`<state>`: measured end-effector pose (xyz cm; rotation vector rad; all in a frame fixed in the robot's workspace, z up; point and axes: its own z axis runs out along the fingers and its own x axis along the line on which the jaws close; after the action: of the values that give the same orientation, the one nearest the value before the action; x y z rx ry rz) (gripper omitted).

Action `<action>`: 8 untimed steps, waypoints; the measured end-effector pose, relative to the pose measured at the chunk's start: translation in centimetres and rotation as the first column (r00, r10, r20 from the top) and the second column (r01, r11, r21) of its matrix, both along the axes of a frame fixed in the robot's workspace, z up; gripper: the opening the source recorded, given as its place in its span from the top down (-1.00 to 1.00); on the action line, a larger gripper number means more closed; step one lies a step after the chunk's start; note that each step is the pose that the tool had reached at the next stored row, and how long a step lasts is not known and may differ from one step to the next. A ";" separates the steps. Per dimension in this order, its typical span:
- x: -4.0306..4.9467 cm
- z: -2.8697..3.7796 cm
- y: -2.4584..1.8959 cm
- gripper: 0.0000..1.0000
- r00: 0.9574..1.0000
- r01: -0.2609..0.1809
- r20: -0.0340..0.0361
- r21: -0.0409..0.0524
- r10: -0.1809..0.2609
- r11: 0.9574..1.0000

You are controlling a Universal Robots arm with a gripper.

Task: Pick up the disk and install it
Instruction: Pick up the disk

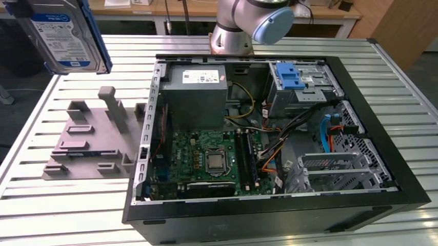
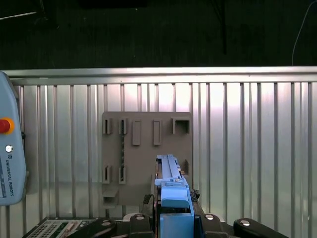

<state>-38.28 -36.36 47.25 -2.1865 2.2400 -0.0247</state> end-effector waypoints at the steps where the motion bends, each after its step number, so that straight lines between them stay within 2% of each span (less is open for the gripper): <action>1: 0.16 0.00 -0.01 0.27 1.000 0.000 0.000 0.000 0.000 1.000; 8: 1.07 0.00 -0.02 0.27 1.000 0.000 -0.002 0.000 0.000 1.000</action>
<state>-37.21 -36.37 47.25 -2.1874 2.2410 -0.0226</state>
